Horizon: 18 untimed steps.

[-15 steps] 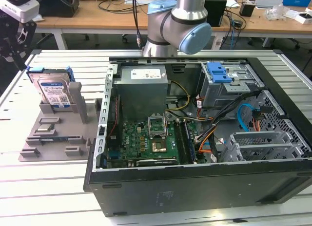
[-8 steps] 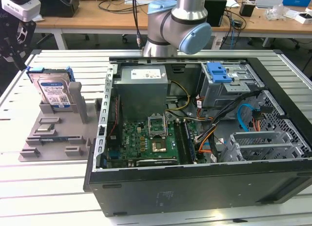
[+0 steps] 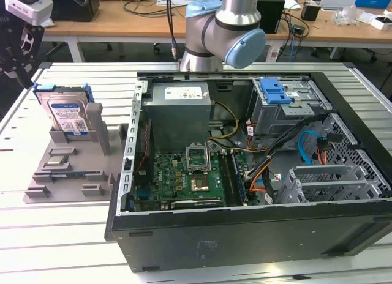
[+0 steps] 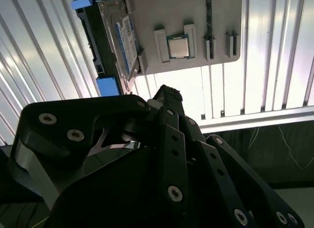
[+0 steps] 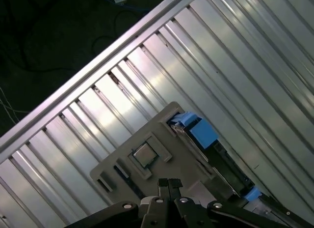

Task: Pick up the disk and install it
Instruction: 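Pick up the disk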

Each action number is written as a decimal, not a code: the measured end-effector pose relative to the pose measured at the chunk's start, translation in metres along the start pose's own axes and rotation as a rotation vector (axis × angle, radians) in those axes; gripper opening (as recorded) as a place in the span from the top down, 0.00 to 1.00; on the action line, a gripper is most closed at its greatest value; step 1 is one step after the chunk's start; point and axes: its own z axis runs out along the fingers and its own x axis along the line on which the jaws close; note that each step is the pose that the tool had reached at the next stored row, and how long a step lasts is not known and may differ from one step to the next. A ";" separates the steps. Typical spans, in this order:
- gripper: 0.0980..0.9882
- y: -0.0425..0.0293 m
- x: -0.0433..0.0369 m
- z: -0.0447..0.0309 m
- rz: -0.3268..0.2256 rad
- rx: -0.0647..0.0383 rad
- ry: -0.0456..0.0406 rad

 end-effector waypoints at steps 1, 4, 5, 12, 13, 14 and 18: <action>0.99 0.0000 0.0000 0.0000 -0.013 0.000 0.0006; 0.99 0.0000 0.0000 0.0000 -0.044 -0.001 0.0018; 0.99 0.0000 0.0000 0.0000 -0.051 -0.001 0.0020; 0.99 0.0000 0.0000 0.0000 -0.102 -0.002 0.0040; 0.99 0.0000 0.0000 0.0000 -0.108 -0.003 0.0043; 0.99 0.0000 0.0000 0.0000 -0.114 -0.003 0.0045; 0.99 0.0000 0.0000 0.0000 -0.148 -0.004 0.0058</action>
